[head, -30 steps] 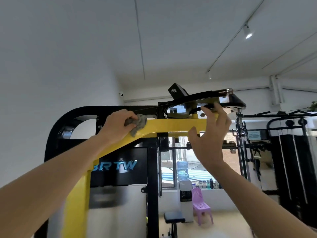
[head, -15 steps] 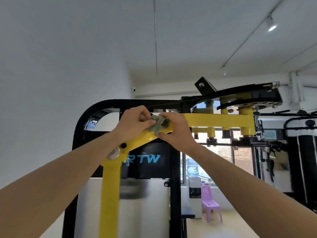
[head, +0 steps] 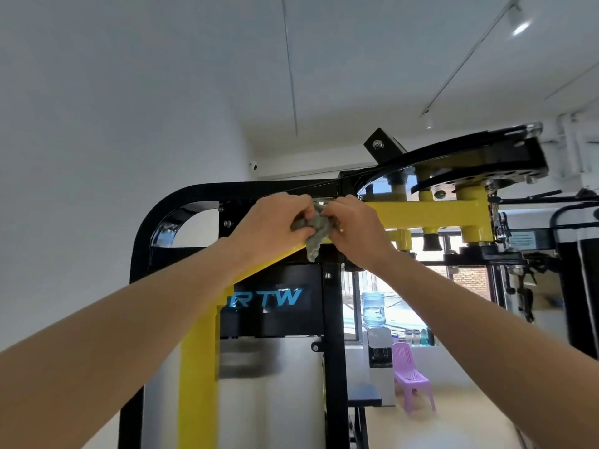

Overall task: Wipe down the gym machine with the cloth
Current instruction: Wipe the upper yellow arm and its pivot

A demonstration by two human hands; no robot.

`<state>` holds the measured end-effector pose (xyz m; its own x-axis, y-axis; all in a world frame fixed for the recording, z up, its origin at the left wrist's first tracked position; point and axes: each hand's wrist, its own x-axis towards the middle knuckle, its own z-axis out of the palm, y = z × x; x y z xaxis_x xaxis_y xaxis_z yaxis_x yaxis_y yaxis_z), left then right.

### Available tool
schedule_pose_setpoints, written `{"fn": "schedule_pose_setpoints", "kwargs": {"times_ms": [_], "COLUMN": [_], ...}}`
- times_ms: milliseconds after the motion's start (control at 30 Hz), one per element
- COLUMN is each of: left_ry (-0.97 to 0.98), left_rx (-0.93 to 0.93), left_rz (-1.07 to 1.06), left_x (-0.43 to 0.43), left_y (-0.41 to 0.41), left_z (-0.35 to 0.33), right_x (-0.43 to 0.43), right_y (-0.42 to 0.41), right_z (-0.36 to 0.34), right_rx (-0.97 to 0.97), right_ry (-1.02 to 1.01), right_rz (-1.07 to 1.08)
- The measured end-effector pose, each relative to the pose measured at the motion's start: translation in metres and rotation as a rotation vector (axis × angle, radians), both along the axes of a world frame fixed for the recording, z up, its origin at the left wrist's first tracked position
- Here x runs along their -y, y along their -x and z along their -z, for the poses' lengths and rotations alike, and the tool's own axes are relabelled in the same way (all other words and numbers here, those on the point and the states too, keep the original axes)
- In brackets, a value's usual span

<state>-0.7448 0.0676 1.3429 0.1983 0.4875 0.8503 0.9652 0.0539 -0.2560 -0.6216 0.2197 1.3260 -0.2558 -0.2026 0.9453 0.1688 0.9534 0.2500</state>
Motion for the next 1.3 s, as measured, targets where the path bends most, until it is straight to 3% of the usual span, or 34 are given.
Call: {"fn": "schedule_pose_setpoints", "kwargs": {"times_ms": [167,267,533,700,833,967,1067,1300], "left_ry": [-0.037,-0.020,0.120,0.157,0.194,0.314,0.432,0.416], "left_rx": [-0.144,-0.171,0.015,0.165,0.175,0.289,0.434,0.560], "left_rz": [0.049,0.063,0.000,0.063,0.103,0.102,0.226,0.500], "left_x": [-0.030,-0.025,0.040,0.072,0.088,0.106,0.120,0.130], "left_y": [-0.014,-0.008,0.038,0.072,0.101,0.130,0.151,0.188], "left_z": [-0.005,-0.006,-0.016,-0.005,0.002,-0.002,0.006,0.033], "right_x": [-0.028,-0.029,0.015,0.056,0.083,0.114,0.132,0.151], "right_y": [-0.012,-0.004,0.045,0.071,0.085,0.096,0.101,0.107], "right_z": [0.012,0.023,0.027,0.031,0.027,0.003,-0.010,-0.018], "right_rx": [-0.178,-0.177,-0.035,0.080,0.102,0.440,0.656,0.787], "right_ry": [0.044,0.017,-0.145,-0.029,-0.017,-0.042,0.065,0.357], "right_rz": [-0.038,-0.081,-0.113,-0.112,-0.050,0.150,0.116,-0.070]}}
